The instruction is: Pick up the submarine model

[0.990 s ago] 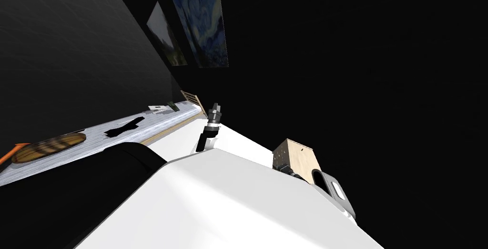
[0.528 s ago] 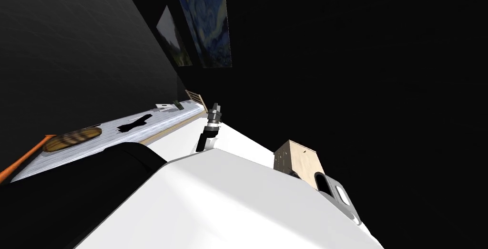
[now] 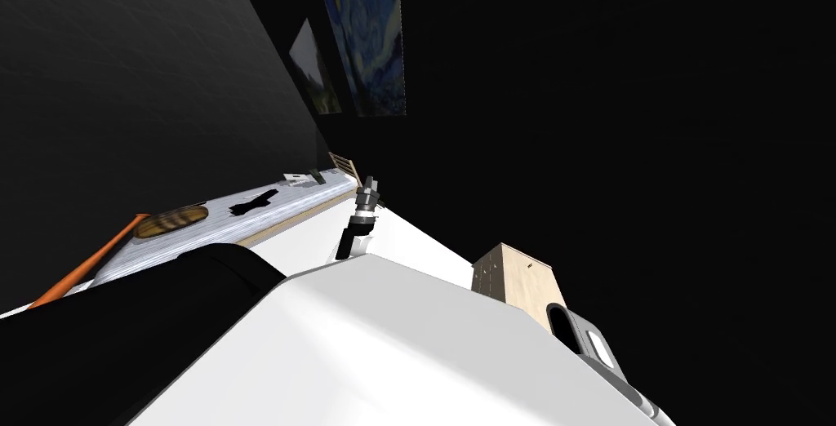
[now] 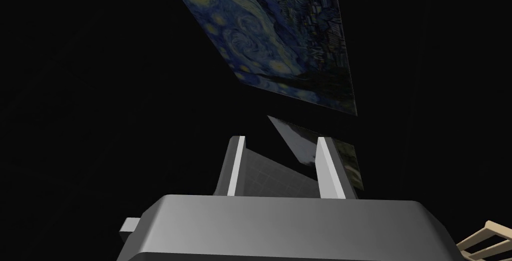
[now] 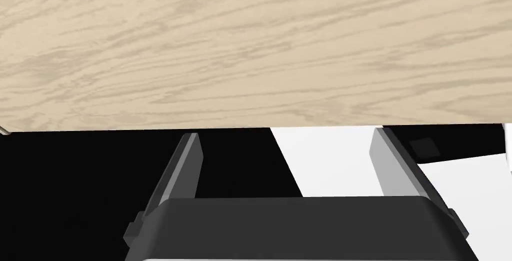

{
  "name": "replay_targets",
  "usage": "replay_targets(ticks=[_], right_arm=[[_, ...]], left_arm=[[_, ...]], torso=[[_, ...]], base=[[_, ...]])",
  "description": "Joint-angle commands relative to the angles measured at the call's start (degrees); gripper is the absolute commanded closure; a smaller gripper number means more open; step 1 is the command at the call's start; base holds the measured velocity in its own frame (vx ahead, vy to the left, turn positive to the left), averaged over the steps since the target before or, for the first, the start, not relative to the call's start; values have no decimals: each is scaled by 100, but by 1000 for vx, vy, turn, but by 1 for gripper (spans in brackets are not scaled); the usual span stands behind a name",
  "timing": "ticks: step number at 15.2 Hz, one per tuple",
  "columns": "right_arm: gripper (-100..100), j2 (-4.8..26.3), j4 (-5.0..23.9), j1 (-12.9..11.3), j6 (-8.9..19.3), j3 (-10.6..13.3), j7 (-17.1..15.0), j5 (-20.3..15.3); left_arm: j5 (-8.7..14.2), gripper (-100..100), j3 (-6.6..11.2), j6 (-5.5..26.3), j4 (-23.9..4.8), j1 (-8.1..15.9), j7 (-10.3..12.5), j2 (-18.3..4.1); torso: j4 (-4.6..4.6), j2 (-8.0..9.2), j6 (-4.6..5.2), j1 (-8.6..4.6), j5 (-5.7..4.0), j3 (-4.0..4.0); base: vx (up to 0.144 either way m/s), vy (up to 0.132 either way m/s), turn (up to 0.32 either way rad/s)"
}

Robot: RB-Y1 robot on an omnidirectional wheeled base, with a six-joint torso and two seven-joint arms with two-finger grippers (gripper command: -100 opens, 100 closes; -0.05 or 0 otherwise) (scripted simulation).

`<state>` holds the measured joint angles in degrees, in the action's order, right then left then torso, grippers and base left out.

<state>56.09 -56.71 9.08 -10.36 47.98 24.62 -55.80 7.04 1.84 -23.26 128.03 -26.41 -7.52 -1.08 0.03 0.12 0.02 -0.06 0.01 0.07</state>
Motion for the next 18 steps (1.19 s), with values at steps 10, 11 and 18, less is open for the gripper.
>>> replay_targets(ticks=[10, 11, 18], right_arm=[[-100, 358, 754, -136, 258, 862, 186, -635], [-100, 368, 822, -137, 274, 931, 212, -689], [-100, -41, 1085, -92, 512, 991, 237, -688]], left_arm=[[0, 0, 0, 0, 0, 0, 0, 0], [0, 0, 0, 0, 0, 0, 0, 0], [0, 0, 1, 0, 0, -1, 0, -1]], torso=[[-1, -5, 0, 3, -1, -3], [-1, -6, -1, 2, -1, -3], [-5, -25, -1, -32, -11, -14]], base=[[-17, 3, 63], [-17, 2, 54], [15, -48, 55]])
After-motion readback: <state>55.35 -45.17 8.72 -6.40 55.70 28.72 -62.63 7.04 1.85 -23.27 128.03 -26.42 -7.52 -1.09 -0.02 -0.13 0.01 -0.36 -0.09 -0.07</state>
